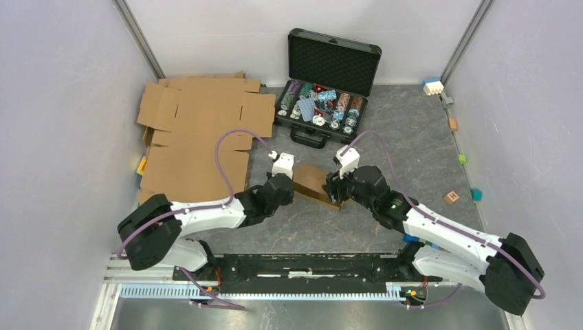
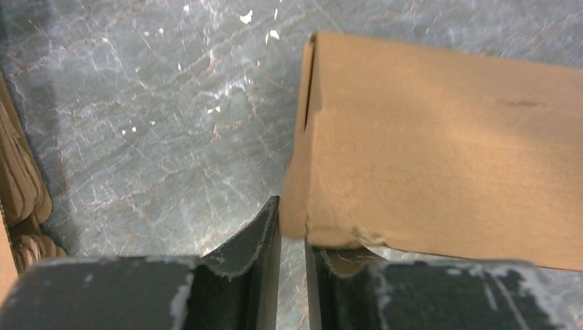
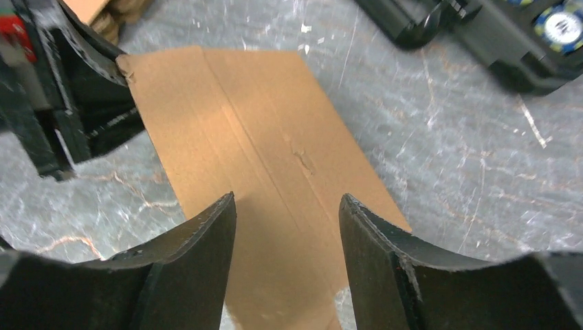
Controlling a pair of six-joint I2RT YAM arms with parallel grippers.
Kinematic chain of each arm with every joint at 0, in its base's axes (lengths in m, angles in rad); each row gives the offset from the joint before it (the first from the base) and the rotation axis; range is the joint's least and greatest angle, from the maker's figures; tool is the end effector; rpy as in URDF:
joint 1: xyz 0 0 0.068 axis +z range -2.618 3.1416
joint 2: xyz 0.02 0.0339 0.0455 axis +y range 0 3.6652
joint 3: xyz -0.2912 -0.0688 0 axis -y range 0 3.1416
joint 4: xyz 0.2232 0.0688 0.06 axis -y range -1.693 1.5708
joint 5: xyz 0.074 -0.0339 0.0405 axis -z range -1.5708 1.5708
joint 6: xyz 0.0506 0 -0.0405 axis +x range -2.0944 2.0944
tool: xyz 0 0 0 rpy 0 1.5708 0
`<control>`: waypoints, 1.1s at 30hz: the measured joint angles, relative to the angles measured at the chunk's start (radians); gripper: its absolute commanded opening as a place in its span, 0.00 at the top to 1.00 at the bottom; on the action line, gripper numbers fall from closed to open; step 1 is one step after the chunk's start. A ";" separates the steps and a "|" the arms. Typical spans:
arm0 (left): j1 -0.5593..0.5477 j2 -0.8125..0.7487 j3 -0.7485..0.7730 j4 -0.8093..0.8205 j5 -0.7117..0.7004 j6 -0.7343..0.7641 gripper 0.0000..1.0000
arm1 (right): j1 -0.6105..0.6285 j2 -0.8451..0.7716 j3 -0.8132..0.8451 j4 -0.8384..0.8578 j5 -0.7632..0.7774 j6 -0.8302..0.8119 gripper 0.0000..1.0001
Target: Fold the paper box
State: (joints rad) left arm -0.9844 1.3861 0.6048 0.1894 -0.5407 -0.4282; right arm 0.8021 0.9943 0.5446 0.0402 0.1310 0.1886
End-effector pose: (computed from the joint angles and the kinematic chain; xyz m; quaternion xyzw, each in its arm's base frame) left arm 0.1681 -0.2060 0.2197 0.1128 0.8523 -0.1147 0.4977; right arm 0.1454 0.1408 0.2652 -0.2177 0.8062 0.2120 0.5076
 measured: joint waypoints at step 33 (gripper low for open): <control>0.213 -0.254 0.061 -0.378 0.394 -0.093 0.45 | -0.030 0.124 -0.038 0.029 -0.267 -0.055 0.47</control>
State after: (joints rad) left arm -0.7715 1.1316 0.6655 -0.1890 -0.1467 -0.5217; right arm 0.7719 1.1183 0.5068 0.0692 -0.1356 0.1333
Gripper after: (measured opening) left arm 0.553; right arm 0.535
